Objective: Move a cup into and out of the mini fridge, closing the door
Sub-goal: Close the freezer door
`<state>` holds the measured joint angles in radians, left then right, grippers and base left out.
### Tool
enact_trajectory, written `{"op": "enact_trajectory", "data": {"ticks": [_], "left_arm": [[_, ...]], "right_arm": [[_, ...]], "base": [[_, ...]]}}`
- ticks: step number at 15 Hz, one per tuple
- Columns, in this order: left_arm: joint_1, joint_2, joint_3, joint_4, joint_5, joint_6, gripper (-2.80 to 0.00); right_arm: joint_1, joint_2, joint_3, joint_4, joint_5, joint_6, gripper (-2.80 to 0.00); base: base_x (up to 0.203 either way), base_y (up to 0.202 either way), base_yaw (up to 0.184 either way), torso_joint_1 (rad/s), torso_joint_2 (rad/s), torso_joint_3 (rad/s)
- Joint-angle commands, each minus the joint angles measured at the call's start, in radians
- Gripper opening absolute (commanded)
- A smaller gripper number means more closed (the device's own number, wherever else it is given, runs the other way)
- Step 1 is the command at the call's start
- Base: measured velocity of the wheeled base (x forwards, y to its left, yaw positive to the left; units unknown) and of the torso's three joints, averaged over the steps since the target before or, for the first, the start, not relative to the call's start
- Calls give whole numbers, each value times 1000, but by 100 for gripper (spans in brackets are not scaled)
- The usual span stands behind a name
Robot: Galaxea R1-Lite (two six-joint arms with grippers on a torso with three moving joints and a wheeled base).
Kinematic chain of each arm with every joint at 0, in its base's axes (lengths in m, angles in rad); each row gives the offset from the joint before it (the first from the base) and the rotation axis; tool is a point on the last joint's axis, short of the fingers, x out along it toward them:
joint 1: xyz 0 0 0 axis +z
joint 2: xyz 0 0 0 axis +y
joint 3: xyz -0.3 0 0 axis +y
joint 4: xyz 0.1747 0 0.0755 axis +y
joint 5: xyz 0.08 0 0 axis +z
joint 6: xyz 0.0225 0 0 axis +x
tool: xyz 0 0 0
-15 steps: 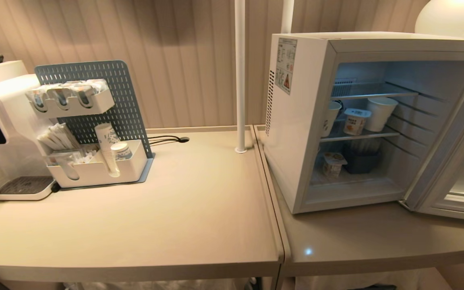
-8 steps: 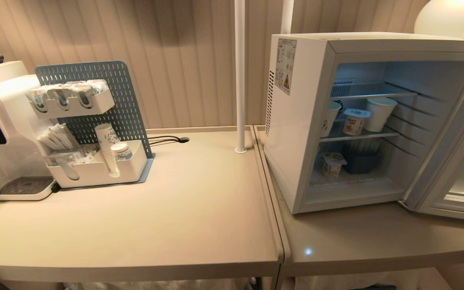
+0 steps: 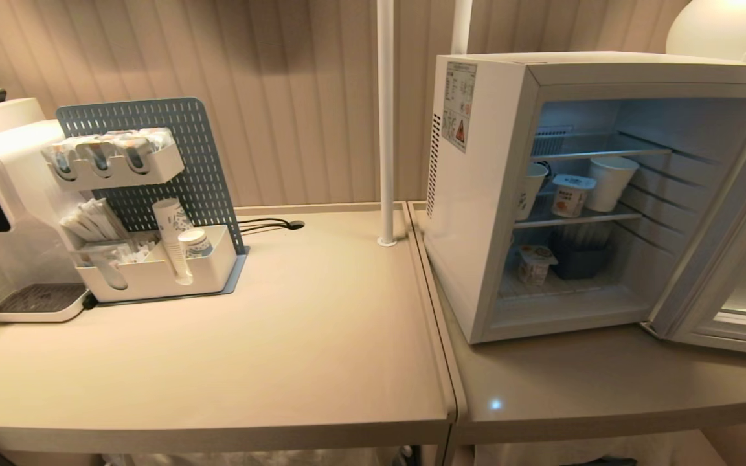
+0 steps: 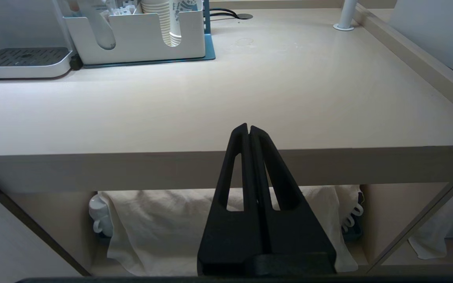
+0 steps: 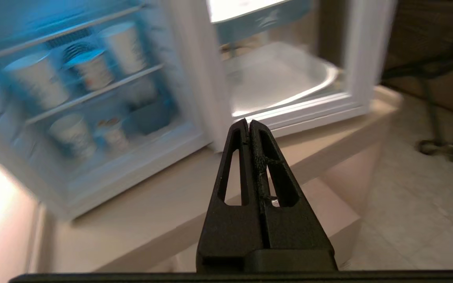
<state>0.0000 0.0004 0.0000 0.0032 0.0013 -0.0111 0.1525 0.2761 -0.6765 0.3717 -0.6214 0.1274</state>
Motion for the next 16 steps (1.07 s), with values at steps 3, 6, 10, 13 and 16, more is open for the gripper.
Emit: {"op": "enact_trajectory", "data": {"ticks": [3,6,10,13,16], "left_arm": [[0,1,0,0,0,-1,-280],[0,1,0,0,0,-1,-280],[0,1,0,0,0,-1,-280],[0,1,0,0,0,-1,-280],[0,1,0,0,0,-1,-280]], "right_arm": [[-161,-147,25,54,144,-20,-280],[-158,-285,153,67,307,-25,-280],[-157,-279,593,-268,442,-141,-280],[-157,-271,651,-234,564,-135,-280],[-156,-276,617,-209,612,-135,-280]], "base": [[0,0,0,0,0,0],[0,0,0,0,0,0],[0,0,0,0,0,0],[0,0,0,0,0,0],[0,0,0,0,0,0]]}}
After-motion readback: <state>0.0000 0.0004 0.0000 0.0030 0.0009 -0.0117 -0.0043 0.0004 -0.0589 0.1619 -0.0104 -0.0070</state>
